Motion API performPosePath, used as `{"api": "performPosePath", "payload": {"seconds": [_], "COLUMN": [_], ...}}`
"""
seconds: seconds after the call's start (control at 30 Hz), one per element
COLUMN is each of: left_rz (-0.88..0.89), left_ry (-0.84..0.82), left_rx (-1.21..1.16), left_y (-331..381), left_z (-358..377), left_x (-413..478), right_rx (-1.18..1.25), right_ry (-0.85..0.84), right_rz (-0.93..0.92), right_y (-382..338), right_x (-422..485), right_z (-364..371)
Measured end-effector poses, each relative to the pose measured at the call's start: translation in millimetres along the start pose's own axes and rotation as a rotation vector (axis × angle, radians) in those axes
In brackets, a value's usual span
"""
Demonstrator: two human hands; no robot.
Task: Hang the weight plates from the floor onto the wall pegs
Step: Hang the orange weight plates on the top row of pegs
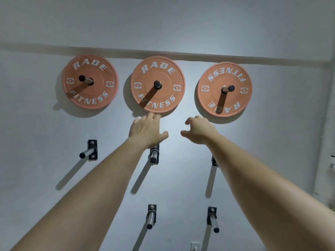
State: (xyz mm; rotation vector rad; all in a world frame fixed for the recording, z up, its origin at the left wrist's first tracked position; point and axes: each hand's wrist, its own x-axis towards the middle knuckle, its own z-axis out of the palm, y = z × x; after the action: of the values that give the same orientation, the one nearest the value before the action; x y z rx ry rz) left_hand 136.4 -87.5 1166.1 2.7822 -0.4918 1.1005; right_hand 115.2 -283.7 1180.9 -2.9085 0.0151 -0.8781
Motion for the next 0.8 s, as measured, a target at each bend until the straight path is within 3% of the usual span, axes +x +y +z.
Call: {"api": "performPosePath", "payload": {"seconds": [0.27,0.8], "left_rz": [-0.049,-0.038], "left_ry": [-0.05,-0.23], "left_rx": [-0.145,-0.174], "left_y": [-0.8,-43.7], "left_z": [-73.8,-44.9], "left_x": [-71.1,-204.2], "right_rx": [-0.004,-0.114], "right_ry": [-0.041,-0.24], "right_rz": [0.057,0.129], "right_y": [-32.5,-76.7], "right_x": [-97.6,-217.5], "right_z": [-53.4,-11.0]}}
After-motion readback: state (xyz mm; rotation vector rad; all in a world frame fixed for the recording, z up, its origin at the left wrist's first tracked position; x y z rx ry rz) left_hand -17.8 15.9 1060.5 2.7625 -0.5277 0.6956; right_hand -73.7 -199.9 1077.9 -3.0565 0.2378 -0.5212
